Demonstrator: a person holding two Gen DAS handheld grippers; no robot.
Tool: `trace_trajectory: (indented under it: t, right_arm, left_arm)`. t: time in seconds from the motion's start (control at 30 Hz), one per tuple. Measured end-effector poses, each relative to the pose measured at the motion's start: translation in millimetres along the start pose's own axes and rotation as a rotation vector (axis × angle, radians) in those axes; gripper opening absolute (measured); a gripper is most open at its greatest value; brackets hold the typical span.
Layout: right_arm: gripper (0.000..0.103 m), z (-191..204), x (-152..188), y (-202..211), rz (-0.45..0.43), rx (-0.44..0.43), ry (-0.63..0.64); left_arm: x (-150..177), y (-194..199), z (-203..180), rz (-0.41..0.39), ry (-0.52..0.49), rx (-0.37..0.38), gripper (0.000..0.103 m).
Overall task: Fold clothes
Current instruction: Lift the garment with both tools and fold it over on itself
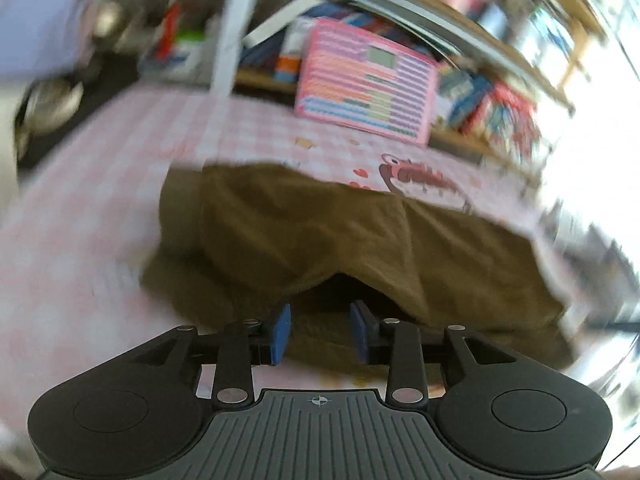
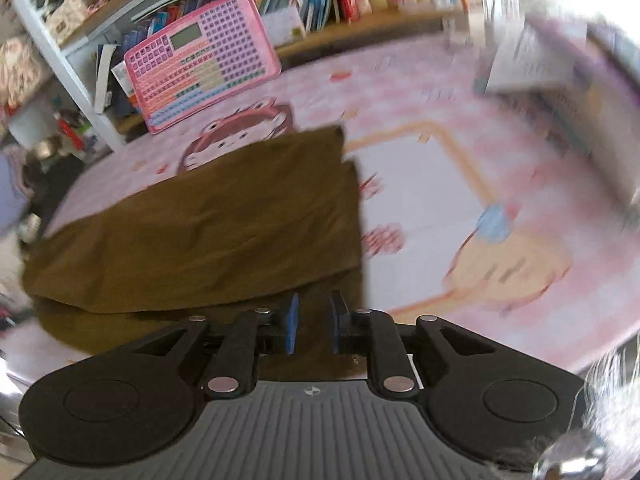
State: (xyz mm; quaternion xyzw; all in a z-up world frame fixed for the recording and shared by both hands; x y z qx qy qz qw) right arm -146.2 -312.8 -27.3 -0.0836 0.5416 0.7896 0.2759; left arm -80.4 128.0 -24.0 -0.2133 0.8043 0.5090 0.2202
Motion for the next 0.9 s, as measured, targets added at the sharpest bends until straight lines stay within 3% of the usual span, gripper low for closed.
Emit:
trace_trajectory:
  t: [0.1, 0.17, 0.33, 0.5, 0.7, 0.8, 0.83, 0.87, 0.9]
  right_arm:
    - [0.038, -1.1, 0.7, -8.2, 0.035, -0.107, -0.21]
    - [0.04, -6.6, 0.1, -15.5, 0.053, -0.169, -0.359]
    - [0.04, -27.6, -5.1, -32.3, 0.042, -0.234, -0.632]
    - [0.04, -37.1, -8.5, -45.3, 0.028, -0.252, -0.73]
    - [0.04, -39.7, -17.6, -52.9, 0.033, -0.274, -0.761]
    - [0.04, -42.1, -22.4, -56.5, 0.04, -0.275, -0.767]
    - [0.038, -42.7, -24.1, -57.7, 0.042, -0.275, -0.769]
    - [0.036, -43.1, -25.8, -58.5, 0.044, -0.271, -0.765]
    - [0.03, -43.3, -27.5, -59.1, 0.045, -0.266, -0.758]
  left_arm:
    - [5.9, -2.5, 20.9, -0.012, 0.276, 0.129, 0.034]
    - [8.8, -6.4, 34.2, -0.029, 0.455, 0.209, 0.034]
    - [8.5, -25.1, 41.2, -0.031, 0.64, 0.284, 0.035]
    - [8.0, -43.7, 48.4, -0.032, 0.824, 0.356, 0.037]
    - [6.8, -60.4, 60.5, -0.044, 0.939, 0.331, 0.04]
    - [0.1, -62.5, 65.6, -0.079, 0.956, 0.312, 0.036]
    - [-3.4, -62.5, 66.4, -0.093, 0.949, 0.302, 0.03]
    - [-9.1, -60.6, 65.2, -0.109, 0.922, 0.28, 0.015]
    - [-15.3, -57.0, 61.8, -0.124, 0.871, 0.245, 0.008]
Point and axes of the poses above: each gripper's, at about its wrist camera, not at the fingertips, and y roughly against the way its jaws point, z to its left, x to its underside, the point moved 4 cm from there along -y, roughly the way its jaws point, and after that the axes turned 7 degrees about z, right-handed, at the moved point
